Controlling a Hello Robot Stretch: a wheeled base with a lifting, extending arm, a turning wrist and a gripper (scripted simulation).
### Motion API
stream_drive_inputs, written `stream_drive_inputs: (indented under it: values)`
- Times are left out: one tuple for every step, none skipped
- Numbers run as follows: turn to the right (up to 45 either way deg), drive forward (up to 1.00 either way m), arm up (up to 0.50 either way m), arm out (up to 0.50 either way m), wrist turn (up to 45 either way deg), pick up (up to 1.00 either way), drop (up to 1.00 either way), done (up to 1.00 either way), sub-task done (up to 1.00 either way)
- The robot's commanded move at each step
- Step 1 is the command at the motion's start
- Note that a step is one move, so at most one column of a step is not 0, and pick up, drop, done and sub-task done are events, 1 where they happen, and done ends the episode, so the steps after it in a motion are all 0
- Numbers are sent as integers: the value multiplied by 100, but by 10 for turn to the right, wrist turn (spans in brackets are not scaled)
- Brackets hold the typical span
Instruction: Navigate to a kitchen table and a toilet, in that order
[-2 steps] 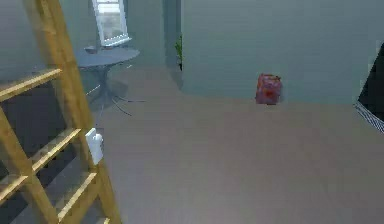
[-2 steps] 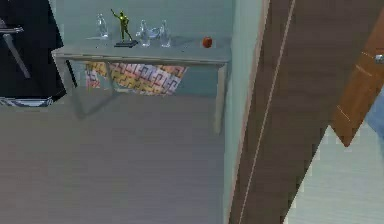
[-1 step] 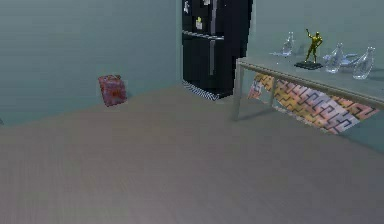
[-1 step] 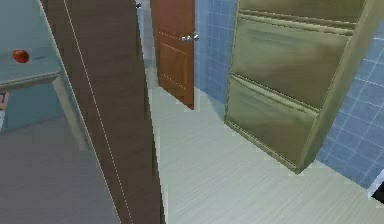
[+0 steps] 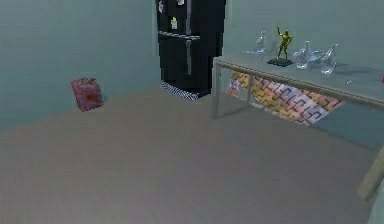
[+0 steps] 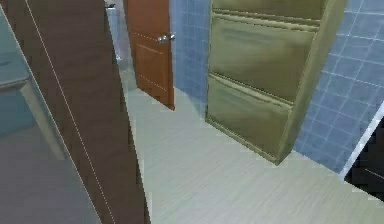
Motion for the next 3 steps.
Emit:
stream_drive_inputs:
  values:
    - [0,30,0,0,0,0,0,0,0]
    - [450,0,0,0,0,0,0,0,0]
    - [0,75,0,0,0,0,0,0,0]
